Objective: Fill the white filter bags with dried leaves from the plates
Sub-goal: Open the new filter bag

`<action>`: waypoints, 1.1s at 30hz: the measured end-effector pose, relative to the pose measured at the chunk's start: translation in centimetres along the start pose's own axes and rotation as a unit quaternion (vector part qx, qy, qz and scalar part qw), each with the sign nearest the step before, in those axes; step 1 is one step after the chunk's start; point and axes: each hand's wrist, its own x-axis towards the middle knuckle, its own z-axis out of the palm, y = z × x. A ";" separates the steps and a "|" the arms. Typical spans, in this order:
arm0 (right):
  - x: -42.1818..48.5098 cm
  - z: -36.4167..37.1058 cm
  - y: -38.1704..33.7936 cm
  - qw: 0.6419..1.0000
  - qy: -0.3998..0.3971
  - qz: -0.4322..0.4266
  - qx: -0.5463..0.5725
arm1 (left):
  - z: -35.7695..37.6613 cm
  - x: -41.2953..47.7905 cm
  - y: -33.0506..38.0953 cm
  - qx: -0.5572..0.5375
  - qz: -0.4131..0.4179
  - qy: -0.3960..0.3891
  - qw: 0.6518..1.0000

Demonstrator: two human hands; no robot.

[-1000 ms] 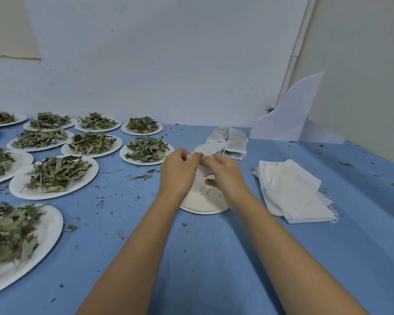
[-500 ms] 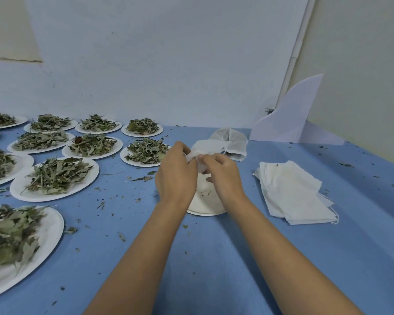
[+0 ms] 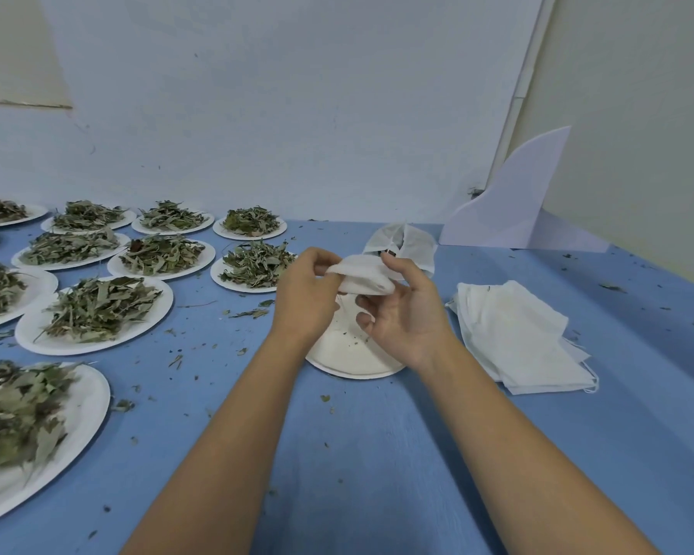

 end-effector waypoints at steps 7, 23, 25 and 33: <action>0.1 0.1 -0.4 0.967 0.033 -0.056 -0.245 | -0.4 0.0 -0.2 0.072 -0.002 0.044 0.996; -0.1 0.2 1.1 0.746 0.245 -0.351 -0.510 | 0.8 -1.6 0.4 0.362 0.110 0.120 0.918; -0.1 0.2 1.9 0.720 0.222 -0.341 -0.562 | 0.8 -1.5 0.6 0.347 0.086 0.117 0.927; 0.2 0.4 2.1 0.761 0.193 -0.360 -0.504 | 1.4 -2.0 0.6 0.266 0.082 0.115 0.954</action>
